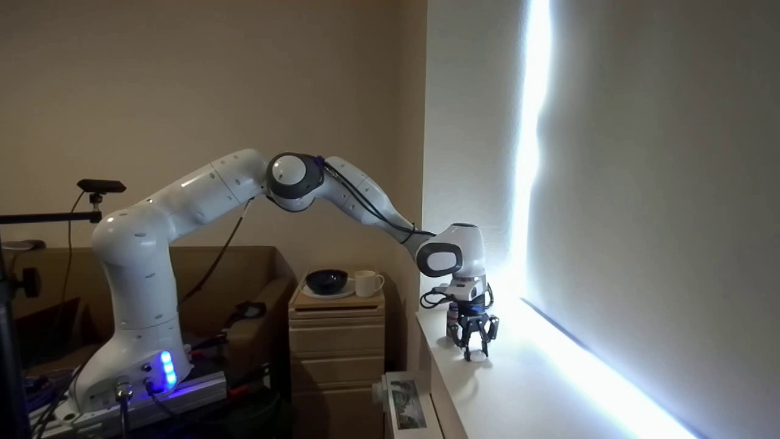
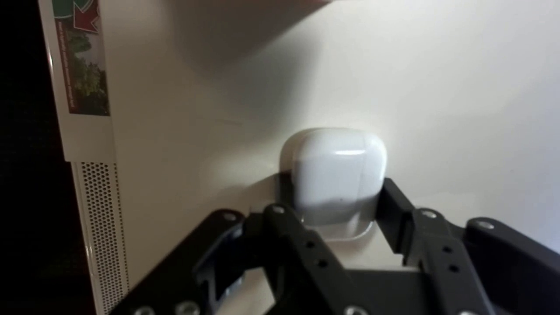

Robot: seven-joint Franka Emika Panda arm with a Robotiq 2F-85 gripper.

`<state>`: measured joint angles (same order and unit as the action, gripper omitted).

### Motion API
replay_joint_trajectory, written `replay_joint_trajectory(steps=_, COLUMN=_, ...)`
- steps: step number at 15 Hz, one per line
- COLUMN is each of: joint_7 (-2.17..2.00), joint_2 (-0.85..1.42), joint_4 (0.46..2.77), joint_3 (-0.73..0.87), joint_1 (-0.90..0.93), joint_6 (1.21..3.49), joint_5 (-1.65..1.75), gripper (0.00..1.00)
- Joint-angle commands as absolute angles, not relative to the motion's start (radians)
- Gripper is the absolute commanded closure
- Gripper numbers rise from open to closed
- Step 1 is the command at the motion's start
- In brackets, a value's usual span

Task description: Pick up the bar of soap from the windowsill and put it inside the bowl on the nightstand

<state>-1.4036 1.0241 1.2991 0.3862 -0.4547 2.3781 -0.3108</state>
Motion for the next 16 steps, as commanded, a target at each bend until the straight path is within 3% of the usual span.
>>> replay_joint_trajectory(steps=1, joint_7=-1.289, joint_2=0.952, joint_4=1.36, joint_3=0.345, joint_1=-0.491, joint_6=2.394, joint_5=-0.339, gripper=0.76)
replay_joint_trajectory(steps=5, joint_7=-0.981, joint_2=0.779, joint_4=1.533, joint_3=0.305, joint_1=-0.542, joint_6=2.512, joint_5=-0.298, gripper=0.76)
replay_joint_trajectory(steps=13, joint_7=-0.434, joint_2=0.407, joint_4=1.891, joint_3=0.243, joint_1=-0.557, joint_6=2.529, joint_5=-0.416, gripper=0.76)
replay_joint_trajectory(steps=14, joint_7=-0.55, joint_2=0.536, joint_4=1.737, joint_3=0.298, joint_1=-0.523, joint_6=2.486, joint_5=-0.389, gripper=0.76)
replay_joint_trajectory(steps=15, joint_7=-0.529, joint_2=0.507, joint_4=1.763, joint_3=0.299, joint_1=-0.517, joint_6=2.484, joint_5=-0.4, gripper=0.51)
replay_joint_trajectory(steps=16, joint_7=-0.534, joint_2=0.504, joint_4=1.761, joint_3=0.306, joint_1=-0.512, joint_6=2.484, joint_5=-0.399, gripper=0.51)
